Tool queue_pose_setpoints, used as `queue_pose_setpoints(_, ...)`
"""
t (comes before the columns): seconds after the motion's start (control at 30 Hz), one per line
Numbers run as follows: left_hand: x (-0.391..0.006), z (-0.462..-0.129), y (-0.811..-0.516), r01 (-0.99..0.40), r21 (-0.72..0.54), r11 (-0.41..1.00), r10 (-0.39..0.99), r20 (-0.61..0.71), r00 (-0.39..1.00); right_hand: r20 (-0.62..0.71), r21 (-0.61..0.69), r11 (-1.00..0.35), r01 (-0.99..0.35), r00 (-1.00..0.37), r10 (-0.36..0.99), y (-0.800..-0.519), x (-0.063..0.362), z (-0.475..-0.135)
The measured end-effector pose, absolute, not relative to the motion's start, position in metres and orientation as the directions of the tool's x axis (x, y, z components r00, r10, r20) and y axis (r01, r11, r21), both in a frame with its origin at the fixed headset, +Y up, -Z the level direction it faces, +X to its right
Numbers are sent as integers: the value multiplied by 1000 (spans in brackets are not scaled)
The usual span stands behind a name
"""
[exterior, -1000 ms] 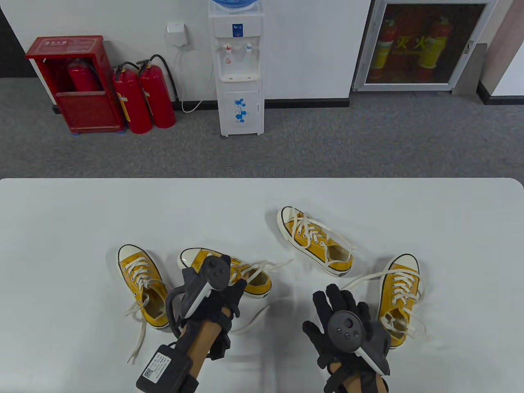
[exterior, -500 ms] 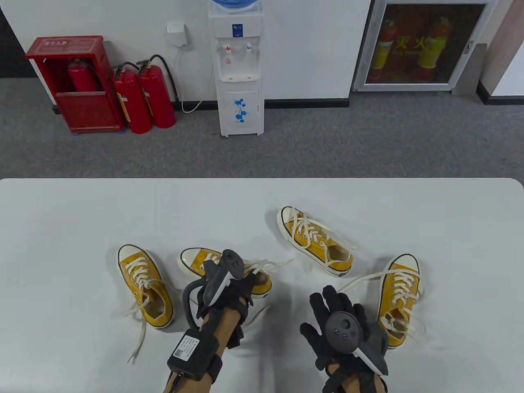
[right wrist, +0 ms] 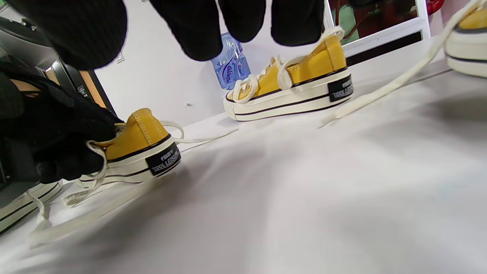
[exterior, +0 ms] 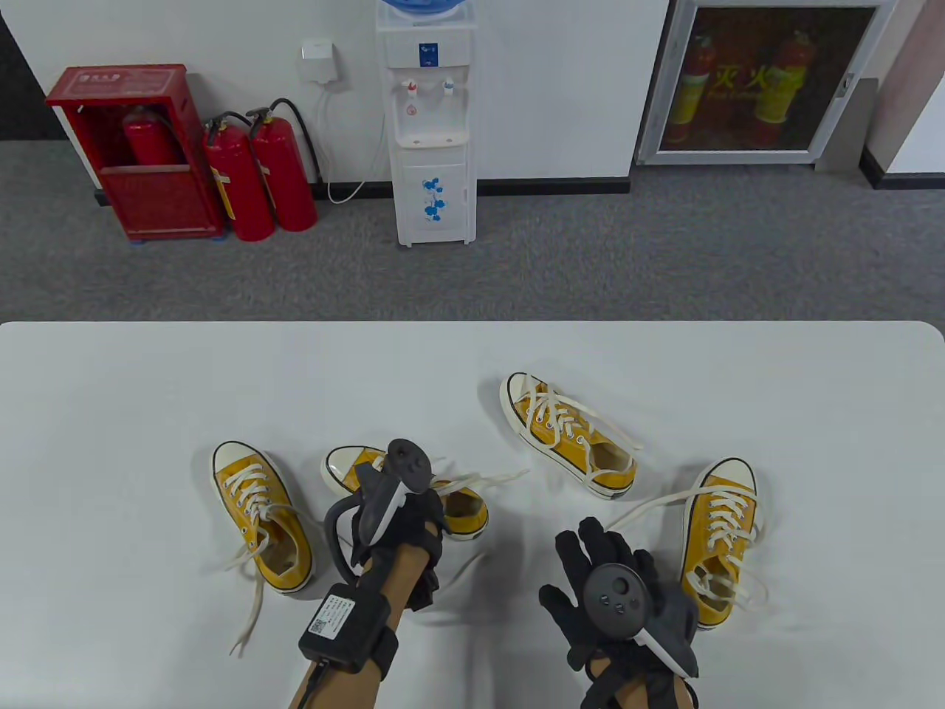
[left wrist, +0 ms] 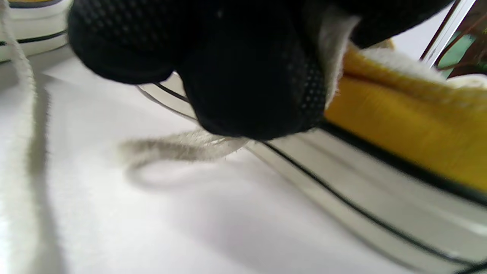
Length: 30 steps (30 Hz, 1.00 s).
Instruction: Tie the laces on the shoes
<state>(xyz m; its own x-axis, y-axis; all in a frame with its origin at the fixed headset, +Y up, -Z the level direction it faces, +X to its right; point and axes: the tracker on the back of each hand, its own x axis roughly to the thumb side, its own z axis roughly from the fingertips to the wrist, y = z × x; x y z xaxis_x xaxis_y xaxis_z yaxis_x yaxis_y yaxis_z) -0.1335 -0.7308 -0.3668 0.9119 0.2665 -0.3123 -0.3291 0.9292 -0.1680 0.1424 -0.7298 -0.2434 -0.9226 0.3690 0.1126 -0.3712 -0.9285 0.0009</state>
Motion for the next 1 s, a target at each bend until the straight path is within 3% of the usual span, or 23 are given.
queue_pose_setpoints(0.3, -156, -360, -707, -467, -146, 872, 438, -193, 878, 106, 1, -926, -377, -921, 374, -730, 143, -243)
queue_pose_setpoints(0.43, -155, -349, -688, -513, -167, 842, 518, -16, 855, 101, 2, -925, -379, -921, 377, -730, 144, -244)
queue_pose_setpoints(0.77, -140, -311, -671, -390, -66, 918, 389, 323, 863, 89, 3, -922, -387, -918, 386, -730, 146, -244)
queue_pose_setpoints(1.0, -135, -302, -694, -320, -36, 947, 309, 380, 872, 87, 6, -922, -386, -919, 385, -730, 147, -244)
